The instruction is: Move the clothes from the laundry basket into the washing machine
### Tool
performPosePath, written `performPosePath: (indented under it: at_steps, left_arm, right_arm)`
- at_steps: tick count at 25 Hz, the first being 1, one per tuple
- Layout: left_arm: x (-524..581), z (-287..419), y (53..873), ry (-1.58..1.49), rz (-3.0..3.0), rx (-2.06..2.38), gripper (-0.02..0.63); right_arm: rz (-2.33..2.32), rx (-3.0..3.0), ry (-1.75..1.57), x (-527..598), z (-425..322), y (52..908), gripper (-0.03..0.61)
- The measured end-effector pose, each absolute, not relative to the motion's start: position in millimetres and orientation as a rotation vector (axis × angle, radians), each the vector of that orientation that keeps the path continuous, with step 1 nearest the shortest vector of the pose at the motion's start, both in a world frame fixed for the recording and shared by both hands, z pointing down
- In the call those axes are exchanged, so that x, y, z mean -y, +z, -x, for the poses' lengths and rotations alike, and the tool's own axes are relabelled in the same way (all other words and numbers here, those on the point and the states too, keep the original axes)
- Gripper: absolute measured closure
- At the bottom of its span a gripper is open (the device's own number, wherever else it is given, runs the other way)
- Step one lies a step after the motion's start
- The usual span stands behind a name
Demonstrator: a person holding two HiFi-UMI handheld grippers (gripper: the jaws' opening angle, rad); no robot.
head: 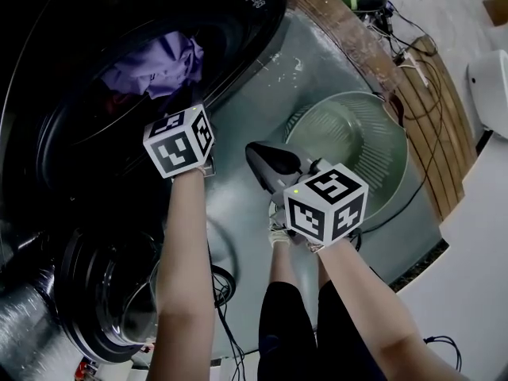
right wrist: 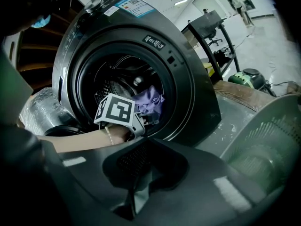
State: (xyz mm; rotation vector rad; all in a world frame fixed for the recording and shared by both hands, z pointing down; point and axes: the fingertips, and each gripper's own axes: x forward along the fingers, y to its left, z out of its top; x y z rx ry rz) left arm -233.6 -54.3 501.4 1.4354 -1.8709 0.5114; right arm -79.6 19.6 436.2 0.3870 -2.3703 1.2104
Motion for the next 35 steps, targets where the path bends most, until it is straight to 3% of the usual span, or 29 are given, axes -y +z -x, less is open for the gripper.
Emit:
performPosePath:
  at_steps: [16, 24, 35]
  left_arm:
    - [91.3, 303.0, 490.6, 0.47, -1.259, 2.099, 0.584]
    - [76.5, 288.6, 480.9, 0.338, -1.237, 2.07, 0.374]
    - [16.5, 195.4, 398.2, 0.217, -1.257, 2.039, 0.359]
  right_arm:
    - [-0.401, 2.386, 1.212, -5.4, 92.5, 436.7, 0.554]
    - [-0.421, 2.399, 1.196, -2.3, 90.9, 423.9, 0.554]
    - [-0.457, 2.434, 1.034, -1.5, 68.6, 352.4, 0.554]
